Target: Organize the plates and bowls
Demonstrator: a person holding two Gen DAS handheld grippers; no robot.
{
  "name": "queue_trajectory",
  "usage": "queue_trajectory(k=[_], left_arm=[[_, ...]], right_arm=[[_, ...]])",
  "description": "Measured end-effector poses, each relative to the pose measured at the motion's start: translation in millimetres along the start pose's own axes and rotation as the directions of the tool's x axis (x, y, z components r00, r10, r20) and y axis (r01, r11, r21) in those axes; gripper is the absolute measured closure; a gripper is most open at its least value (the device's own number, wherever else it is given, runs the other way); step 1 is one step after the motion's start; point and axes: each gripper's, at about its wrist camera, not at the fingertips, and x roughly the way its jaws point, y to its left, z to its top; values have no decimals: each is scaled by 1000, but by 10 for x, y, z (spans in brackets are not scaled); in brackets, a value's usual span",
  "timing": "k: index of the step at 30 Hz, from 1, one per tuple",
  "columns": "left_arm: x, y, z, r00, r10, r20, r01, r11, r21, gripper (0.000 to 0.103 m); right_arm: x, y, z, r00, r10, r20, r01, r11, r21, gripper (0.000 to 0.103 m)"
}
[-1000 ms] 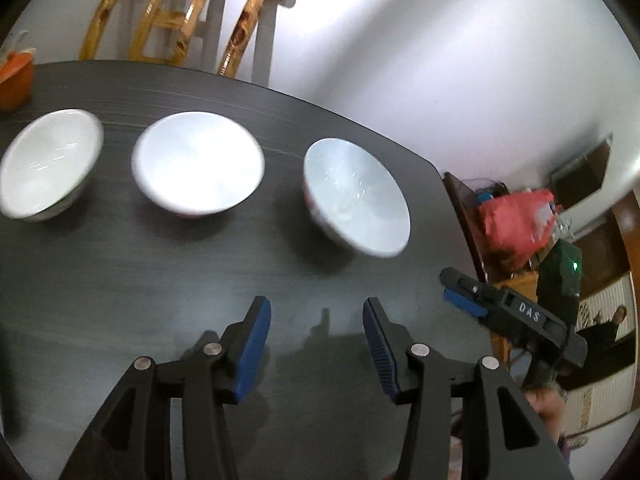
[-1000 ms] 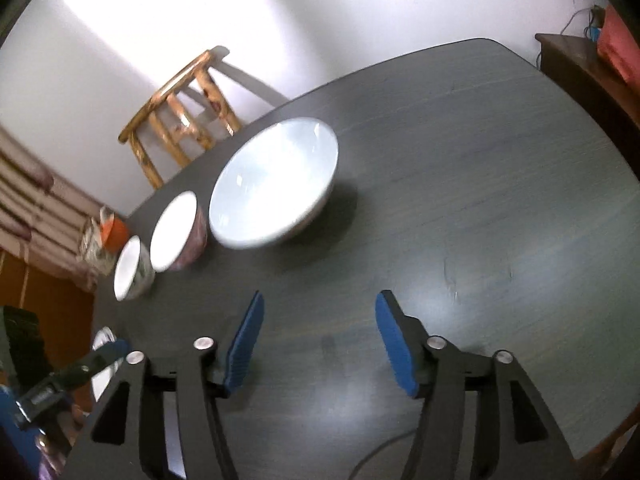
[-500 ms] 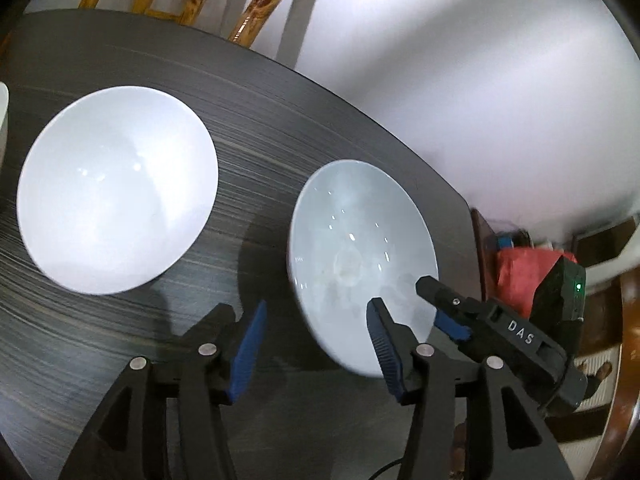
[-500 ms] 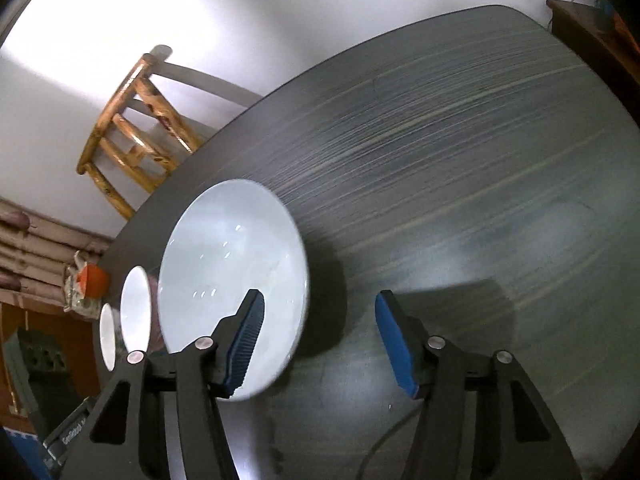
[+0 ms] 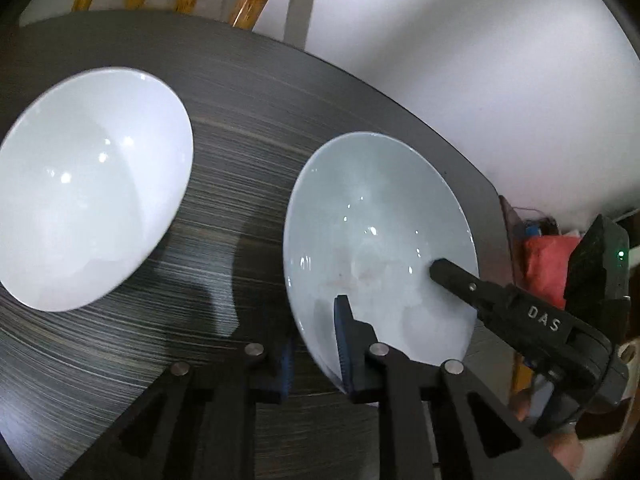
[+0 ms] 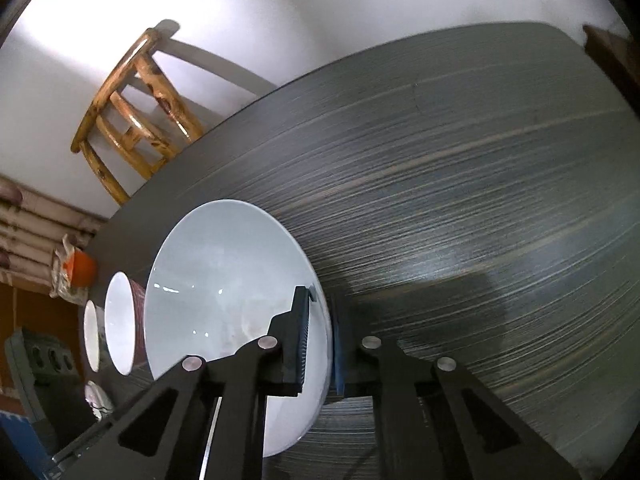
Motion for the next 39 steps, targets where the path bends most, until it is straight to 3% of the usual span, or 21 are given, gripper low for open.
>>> queue_trajectory(k=[6, 12, 24, 29, 39], left_arm=[[-161, 170, -305, 999, 26, -34, -25, 999, 38, 90], [-621, 548, -817, 998, 51, -21, -49, 996, 78, 89], [-1612, 1492, -1388, 986, 162, 25, -164, 984, 74, 89], [-1660, 1721, -1441, 985, 168, 26, -170, 984, 58, 89], [-1655, 1920, -1447, 985, 158, 71, -164, 983, 78, 88]], right_arm=[[-125, -38, -259, 998, 67, -12, -67, 998, -2, 97], [-262, 158, -893, 994, 104, -34, -105, 994, -40, 95], [-178, 1111, -2041, 966, 230, -115, -242, 965, -102, 95], [-44, 1368, -2265, 963, 227, -146, -245, 962, -119, 95], [76, 1562, -2338, 972, 187, -145, -206, 970, -132, 95]])
